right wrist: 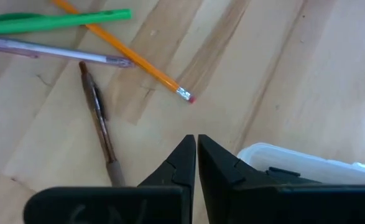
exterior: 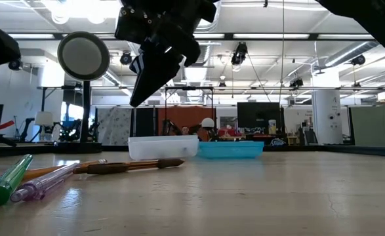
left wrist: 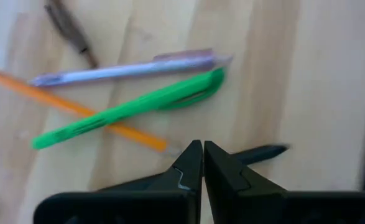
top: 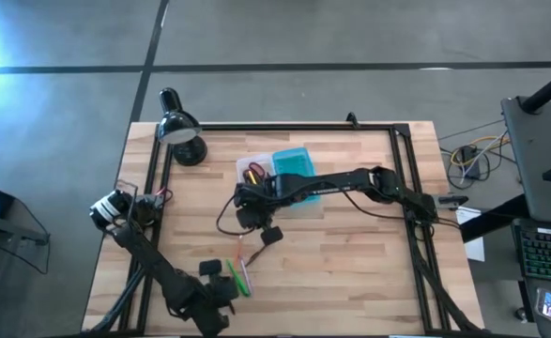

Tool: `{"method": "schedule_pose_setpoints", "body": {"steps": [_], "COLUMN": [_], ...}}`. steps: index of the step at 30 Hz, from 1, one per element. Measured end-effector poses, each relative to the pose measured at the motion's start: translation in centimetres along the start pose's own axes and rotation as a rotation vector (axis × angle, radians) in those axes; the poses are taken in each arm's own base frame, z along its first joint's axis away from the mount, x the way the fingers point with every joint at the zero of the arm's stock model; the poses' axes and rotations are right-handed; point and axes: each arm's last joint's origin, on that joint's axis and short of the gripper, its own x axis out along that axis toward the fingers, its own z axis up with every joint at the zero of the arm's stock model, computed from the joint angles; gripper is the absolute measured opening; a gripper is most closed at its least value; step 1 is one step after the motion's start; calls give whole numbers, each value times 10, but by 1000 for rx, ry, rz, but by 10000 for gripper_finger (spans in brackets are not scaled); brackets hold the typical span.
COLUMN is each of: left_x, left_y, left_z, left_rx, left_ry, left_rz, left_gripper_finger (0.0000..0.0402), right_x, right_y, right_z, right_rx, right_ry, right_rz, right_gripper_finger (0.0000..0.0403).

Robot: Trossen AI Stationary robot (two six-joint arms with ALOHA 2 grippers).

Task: Pick & place school supplies into a supply box
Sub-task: Put the pencil into the supply box

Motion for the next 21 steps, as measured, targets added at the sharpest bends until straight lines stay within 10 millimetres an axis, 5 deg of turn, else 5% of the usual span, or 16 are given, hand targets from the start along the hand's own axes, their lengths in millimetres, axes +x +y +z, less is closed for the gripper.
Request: {"method": "schedule_pose_setpoints", "body": {"steps": [12,21], "left_x": [1,1], "left_y": [5,3], "left_z": [-1,0], "left_rx": [115,108], "left_ry": [53,59], "left_rz": [22,-9], "left_gripper_finger": [0,0], "right_x": [5,13], "right_y": [-1,9], "right_z": [-6,-11], "right_rx": [-262,-537], "right_ry": [102,23], "right_rz": [-115,80], "right_gripper_finger": [8,8]}}
